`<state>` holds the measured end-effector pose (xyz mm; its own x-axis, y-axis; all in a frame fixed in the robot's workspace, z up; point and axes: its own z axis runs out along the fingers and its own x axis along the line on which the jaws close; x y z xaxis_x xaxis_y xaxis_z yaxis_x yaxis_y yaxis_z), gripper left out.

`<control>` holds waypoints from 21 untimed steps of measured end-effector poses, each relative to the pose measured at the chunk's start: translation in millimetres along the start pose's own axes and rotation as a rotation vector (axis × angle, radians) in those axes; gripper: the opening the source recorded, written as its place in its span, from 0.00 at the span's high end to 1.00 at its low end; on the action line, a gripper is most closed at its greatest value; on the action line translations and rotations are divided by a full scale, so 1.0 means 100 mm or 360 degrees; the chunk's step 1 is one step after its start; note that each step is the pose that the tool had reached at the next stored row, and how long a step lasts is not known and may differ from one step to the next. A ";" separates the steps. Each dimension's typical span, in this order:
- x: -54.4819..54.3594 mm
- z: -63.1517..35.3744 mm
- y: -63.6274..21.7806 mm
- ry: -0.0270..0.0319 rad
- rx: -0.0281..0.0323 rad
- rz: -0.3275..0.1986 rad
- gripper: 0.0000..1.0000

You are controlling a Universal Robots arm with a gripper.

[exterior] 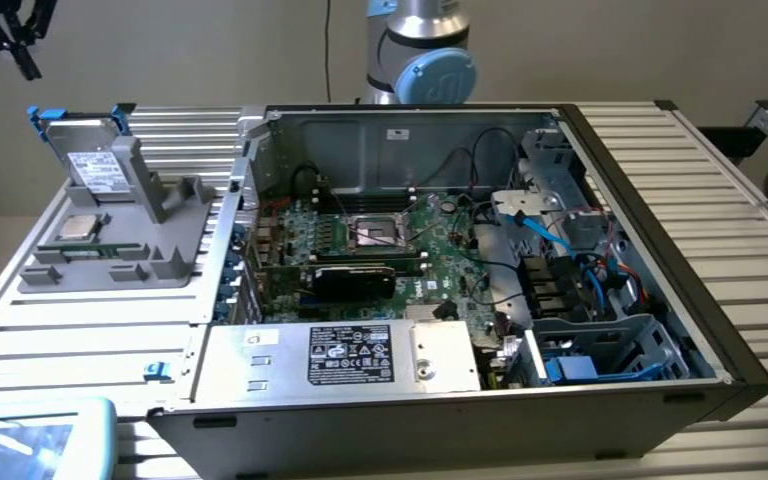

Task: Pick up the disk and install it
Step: 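Pick up the disk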

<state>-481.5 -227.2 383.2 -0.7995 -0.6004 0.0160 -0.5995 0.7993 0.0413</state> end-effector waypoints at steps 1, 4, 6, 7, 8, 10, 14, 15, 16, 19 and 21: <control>0.00 0.000 0.000 0.00012 0.00004 -0.0029 0.89; 0.00 0.001 0.000 0.00049 0.00018 -0.0116 0.89; 0.00 0.001 0.000 0.00072 0.00028 -0.0173 0.89; 0.00 0.001 0.000 0.00083 0.00033 -0.0202 0.89; 0.00 0.001 0.000 0.00096 0.00037 -0.0231 0.89; 0.00 0.001 0.000 0.00120 0.00047 -0.0289 0.89; 0.00 0.001 0.000 0.00165 0.00068 -0.0406 0.89; 0.00 0.002 0.000 0.00174 0.00076 -0.0434 0.89; 0.00 0.002 0.000 0.00182 0.00084 -0.0464 0.89; 0.00 0.002 0.000 0.00210 0.00104 -0.0549 0.89; 0.00 0.002 0.000 0.00228 0.00119 -0.0608 0.89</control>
<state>-481.5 -227.1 382.9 -0.5180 -0.8552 0.0148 -0.8543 0.5182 0.0397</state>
